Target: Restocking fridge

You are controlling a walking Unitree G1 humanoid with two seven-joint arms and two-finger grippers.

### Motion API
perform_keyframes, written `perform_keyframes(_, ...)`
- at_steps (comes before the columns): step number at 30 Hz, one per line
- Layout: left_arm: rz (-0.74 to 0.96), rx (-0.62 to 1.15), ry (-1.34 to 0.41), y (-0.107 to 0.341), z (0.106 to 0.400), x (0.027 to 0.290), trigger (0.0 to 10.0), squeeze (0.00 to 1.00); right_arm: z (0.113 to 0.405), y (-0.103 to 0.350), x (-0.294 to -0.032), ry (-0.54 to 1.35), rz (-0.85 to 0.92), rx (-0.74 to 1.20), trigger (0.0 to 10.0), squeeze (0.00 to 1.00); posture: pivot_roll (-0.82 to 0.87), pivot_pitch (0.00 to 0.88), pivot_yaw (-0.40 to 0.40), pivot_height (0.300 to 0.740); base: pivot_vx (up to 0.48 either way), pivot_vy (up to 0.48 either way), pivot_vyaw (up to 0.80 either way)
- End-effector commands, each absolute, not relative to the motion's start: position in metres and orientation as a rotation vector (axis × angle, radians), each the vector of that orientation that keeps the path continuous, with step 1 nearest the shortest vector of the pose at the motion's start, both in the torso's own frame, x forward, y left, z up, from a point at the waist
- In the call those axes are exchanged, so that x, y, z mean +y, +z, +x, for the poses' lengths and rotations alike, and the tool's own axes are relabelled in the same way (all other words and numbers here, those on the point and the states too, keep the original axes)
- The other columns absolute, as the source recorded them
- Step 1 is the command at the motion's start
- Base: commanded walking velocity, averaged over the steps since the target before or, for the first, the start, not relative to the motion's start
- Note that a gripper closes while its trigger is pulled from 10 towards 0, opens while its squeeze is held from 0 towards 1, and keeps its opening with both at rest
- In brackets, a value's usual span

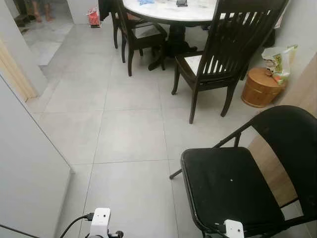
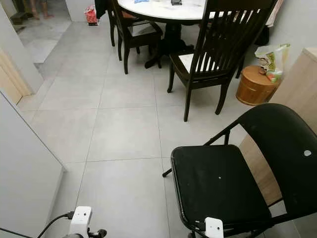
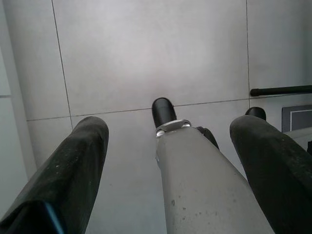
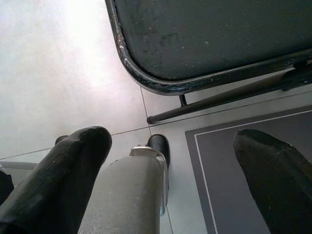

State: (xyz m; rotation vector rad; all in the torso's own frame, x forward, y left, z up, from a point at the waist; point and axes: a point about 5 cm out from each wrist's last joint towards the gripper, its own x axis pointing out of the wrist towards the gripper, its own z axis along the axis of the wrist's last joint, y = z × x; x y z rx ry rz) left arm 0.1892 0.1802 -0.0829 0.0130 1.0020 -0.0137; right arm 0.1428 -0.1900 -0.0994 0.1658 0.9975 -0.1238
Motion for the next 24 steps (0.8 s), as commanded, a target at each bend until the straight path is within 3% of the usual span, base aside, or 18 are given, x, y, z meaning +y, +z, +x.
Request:
perform_keyframes(1, -0.084, 0.935, 0.046, -0.0754, 0.2075, 0.1514, 10.0, 0.0, 0.1992, -0.0665, -0.2378, -0.206, 0.188, 0.904, 10.0, 0.0, -0.01, 0.0, 0.078, 0.74, 0.0, 0.0, 0.0)
perform_keyframes(24, -0.07, 0.946, 0.028, -0.0775, 0.2038, 0.1506, 10.0, 0.0, 0.1988, -0.0674, -0.2345, -0.176, 0.177, 0.906, 10.0, 0.0, -0.02, 0.0, 0.066, 0.74, 0.0, 0.0, 0.0)
